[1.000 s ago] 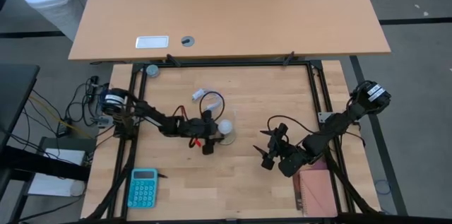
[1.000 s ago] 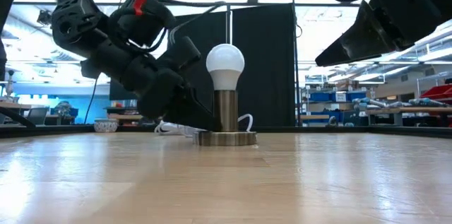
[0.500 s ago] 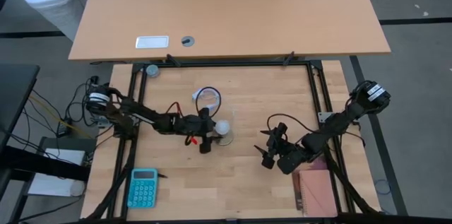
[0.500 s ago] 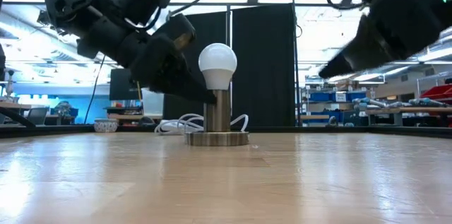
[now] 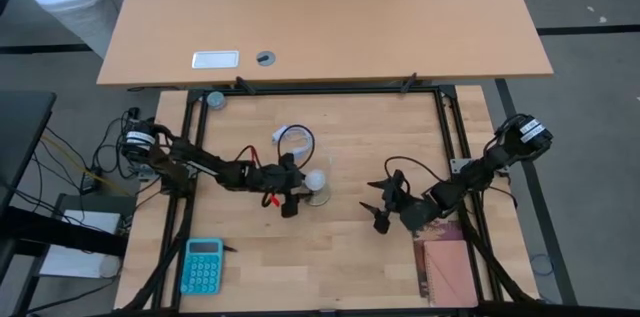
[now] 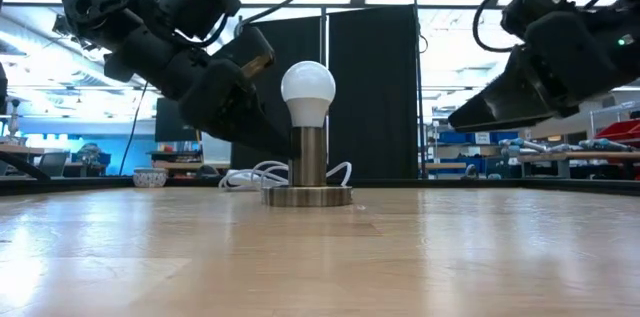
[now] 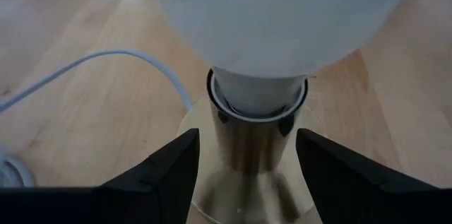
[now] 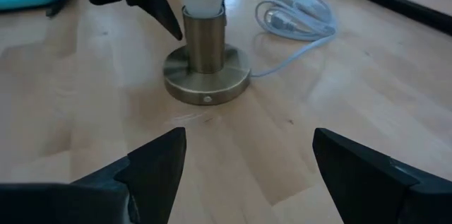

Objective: Screw lightbulb
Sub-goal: Remove the white lightbulb from the lamp socket

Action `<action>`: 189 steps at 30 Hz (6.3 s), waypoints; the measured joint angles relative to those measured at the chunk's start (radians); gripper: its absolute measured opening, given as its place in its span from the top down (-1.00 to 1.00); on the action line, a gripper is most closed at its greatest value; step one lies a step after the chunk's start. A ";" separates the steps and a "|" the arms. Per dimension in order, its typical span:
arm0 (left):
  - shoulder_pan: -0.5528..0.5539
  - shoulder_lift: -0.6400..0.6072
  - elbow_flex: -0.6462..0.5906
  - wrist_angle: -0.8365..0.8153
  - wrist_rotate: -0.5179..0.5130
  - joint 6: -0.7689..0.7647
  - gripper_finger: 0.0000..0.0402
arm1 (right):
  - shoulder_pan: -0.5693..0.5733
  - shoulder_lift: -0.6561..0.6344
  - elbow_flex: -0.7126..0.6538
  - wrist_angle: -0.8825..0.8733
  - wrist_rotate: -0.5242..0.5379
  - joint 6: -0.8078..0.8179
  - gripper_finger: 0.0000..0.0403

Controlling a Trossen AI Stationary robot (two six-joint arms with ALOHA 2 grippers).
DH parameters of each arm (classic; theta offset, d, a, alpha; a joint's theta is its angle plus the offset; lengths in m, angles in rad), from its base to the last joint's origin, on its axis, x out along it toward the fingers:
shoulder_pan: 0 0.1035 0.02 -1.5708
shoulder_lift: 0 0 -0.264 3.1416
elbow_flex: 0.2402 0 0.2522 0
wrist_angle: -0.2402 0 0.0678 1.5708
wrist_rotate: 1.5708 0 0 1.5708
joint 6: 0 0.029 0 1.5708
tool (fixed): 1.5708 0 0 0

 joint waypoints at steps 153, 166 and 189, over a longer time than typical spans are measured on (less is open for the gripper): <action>-0.019 0.331 0.098 0.456 -0.096 0.093 0.03 | -0.401 0.046 0.043 0.365 -0.618 -0.377 -0.54; -0.019 0.331 0.098 0.497 -0.087 0.124 0.04 | -0.301 0.046 0.043 0.365 -0.507 -0.317 -0.54; -0.019 0.331 0.098 0.498 -0.066 0.105 0.04 | -0.291 0.046 0.043 0.368 -0.482 -0.331 -0.54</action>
